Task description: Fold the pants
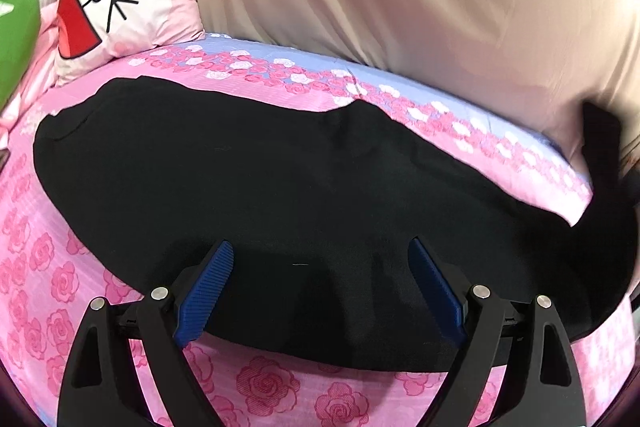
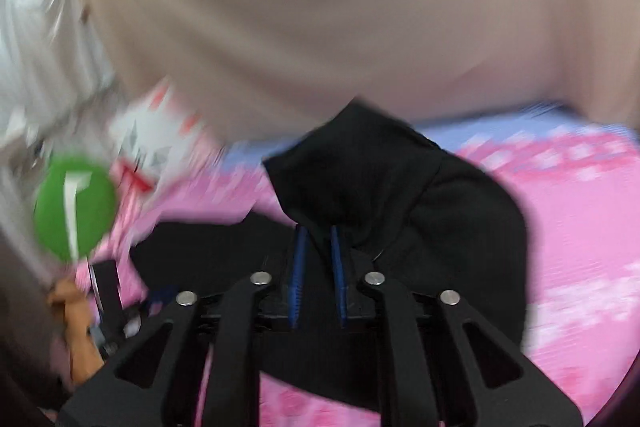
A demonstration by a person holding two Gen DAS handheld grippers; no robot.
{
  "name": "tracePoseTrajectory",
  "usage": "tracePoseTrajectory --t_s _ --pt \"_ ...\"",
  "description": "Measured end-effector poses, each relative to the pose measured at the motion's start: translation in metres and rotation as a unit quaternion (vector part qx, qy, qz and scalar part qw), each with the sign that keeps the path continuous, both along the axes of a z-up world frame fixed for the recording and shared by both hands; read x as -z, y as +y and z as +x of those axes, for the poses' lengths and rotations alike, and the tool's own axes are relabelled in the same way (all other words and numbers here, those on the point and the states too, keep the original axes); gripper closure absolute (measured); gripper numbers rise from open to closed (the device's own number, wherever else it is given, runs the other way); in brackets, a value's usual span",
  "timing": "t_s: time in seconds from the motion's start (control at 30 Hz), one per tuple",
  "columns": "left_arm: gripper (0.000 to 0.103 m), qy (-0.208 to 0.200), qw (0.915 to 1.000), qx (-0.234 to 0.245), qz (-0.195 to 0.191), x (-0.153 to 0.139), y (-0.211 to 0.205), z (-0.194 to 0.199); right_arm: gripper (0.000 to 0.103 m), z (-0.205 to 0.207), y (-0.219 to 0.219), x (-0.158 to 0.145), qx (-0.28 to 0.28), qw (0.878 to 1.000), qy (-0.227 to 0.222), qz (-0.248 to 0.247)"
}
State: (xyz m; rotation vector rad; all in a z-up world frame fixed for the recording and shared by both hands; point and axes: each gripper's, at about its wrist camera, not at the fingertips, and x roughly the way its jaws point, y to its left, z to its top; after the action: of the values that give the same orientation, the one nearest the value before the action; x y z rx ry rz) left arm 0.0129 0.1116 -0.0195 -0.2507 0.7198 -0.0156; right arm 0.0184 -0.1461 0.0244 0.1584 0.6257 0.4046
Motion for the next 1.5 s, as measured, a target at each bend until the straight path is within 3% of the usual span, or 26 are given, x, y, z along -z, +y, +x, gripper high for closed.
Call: tracePoseTrajectory --t_s 0.03,0.13,0.2,0.27,0.4,0.43,0.5,0.53,0.57,0.67,0.77,0.83,0.87,0.93,1.0,1.17,1.3,1.33,1.4,1.43,1.5 --pt "0.016 -0.002 1.0000 0.000 -0.008 0.000 0.002 -0.001 0.070 0.004 0.012 0.018 -0.007 1.000 0.020 -0.021" --pt "0.016 -0.007 0.9993 0.001 -0.035 0.000 0.010 -0.004 0.067 -0.007 0.024 0.060 0.012 0.995 0.049 -0.085" --pt "0.016 -0.010 0.9986 0.003 -0.052 0.000 0.014 -0.004 0.060 -0.018 0.020 0.063 0.025 0.994 0.046 -0.099" --pt "0.016 -0.011 0.9982 0.003 -0.059 0.001 0.015 -0.004 0.039 -0.025 0.021 0.061 0.028 0.992 0.038 -0.117" --pt "0.016 -0.014 0.9981 0.004 -0.060 0.000 0.016 -0.004 0.028 -0.018 0.038 0.051 0.030 0.983 -0.001 -0.180" --pt "0.016 -0.016 0.9980 0.004 -0.061 -0.001 0.016 -0.005 0.020 -0.011 0.044 0.054 0.028 0.980 -0.006 -0.199" --pt "0.016 -0.020 0.9975 0.001 -0.068 -0.001 0.019 -0.006 0.018 0.007 0.056 0.068 0.031 0.972 -0.001 -0.235" --pt "0.016 -0.022 0.9971 0.000 -0.073 -0.001 0.021 -0.007 0.020 0.016 0.059 0.075 0.029 0.968 0.007 -0.248" --pt "0.016 -0.024 0.9964 -0.001 -0.081 -0.001 0.024 -0.008 0.052 0.025 0.060 0.084 0.028 0.966 0.020 -0.256" --pt "0.016 -0.029 0.9945 -0.004 -0.100 -0.001 0.031 -0.010 0.082 0.036 0.059 0.075 0.033 0.973 0.035 -0.226" --pt "0.016 -0.029 0.9927 -0.005 -0.117 0.001 0.035 -0.010 0.083 0.028 0.068 0.040 0.009 0.983 0.009 -0.182" --pt "0.016 -0.029 0.9923 -0.004 -0.120 0.001 0.037 -0.009 0.081 0.026 0.080 0.036 -0.031 0.986 0.016 -0.162" --pt "0.016 -0.029 0.9922 -0.004 -0.121 0.001 0.036 -0.009 0.070 0.029 0.087 0.047 -0.055 0.985 0.036 -0.157" --pt "0.016 -0.029 0.9922 -0.003 -0.121 0.001 0.037 -0.009 0.057 0.031 0.093 0.069 -0.061 0.981 0.052 -0.179" --pt "0.016 -0.028 0.9918 -0.002 -0.125 0.002 0.038 -0.009 0.057 0.019 0.086 0.081 -0.050 0.980 0.047 -0.188" --pt "0.016 -0.028 0.9904 -0.002 -0.136 0.002 0.040 -0.007 0.057 -0.021 0.045 0.058 -0.015 0.990 0.026 -0.137" --pt "0.016 -0.022 0.9908 -0.004 -0.134 0.003 0.039 -0.005 0.057 -0.021 0.040 0.055 -0.026 0.992 0.030 -0.120" --pt "0.016 -0.023 0.9909 -0.004 -0.133 0.003 0.039 -0.006 0.059 -0.018 0.043 0.057 -0.033 0.992 0.031 -0.116" --pt "0.016 -0.024 0.9908 -0.004 -0.134 0.003 0.039 -0.007 0.074 -0.015 0.055 0.061 -0.046 0.992 0.030 -0.112" --pt "0.016 -0.024 0.9906 -0.004 -0.135 0.003 0.039 -0.007 0.093 -0.011 0.061 0.064 -0.052 0.992 0.030 -0.109" --pt "0.016 -0.023 0.9904 -0.005 -0.136 0.003 0.040 -0.007 0.099 -0.012 0.069 0.064 -0.051 0.993 0.020 -0.107"
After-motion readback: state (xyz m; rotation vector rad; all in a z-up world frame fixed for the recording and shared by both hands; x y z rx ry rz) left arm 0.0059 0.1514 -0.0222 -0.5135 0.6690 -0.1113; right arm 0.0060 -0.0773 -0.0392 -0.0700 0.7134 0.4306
